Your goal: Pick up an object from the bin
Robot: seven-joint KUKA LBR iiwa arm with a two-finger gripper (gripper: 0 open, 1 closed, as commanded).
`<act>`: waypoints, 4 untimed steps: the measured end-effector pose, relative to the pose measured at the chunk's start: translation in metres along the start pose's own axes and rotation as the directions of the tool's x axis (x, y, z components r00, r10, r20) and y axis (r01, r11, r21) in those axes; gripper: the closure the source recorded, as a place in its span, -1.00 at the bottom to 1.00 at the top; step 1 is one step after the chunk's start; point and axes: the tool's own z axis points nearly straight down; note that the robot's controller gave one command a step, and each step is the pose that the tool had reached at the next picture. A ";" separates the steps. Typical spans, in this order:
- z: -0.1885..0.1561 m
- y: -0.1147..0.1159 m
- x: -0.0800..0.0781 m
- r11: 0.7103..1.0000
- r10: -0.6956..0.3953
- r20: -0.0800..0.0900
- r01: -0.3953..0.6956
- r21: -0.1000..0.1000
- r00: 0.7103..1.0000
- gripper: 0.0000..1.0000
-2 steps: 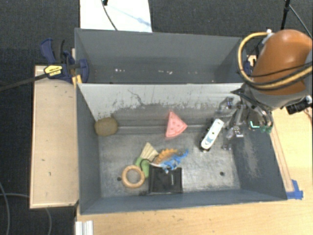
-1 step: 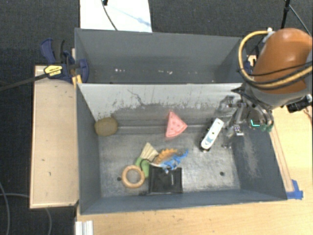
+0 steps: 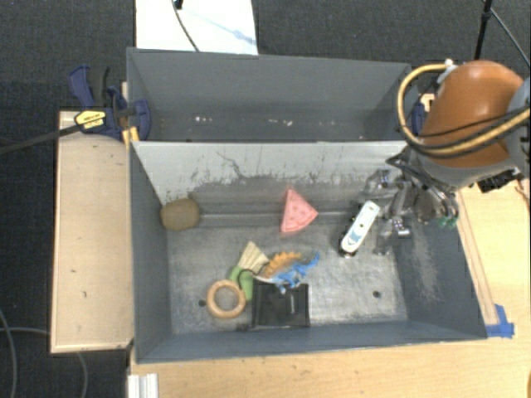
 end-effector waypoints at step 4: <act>-0.007 -0.013 -0.020 1.000 -0.029 -0.008 0.029 -0.002 1.000 1.00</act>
Offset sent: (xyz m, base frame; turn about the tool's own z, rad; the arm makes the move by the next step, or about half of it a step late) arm 0.0000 0.0000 0.0000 0.0000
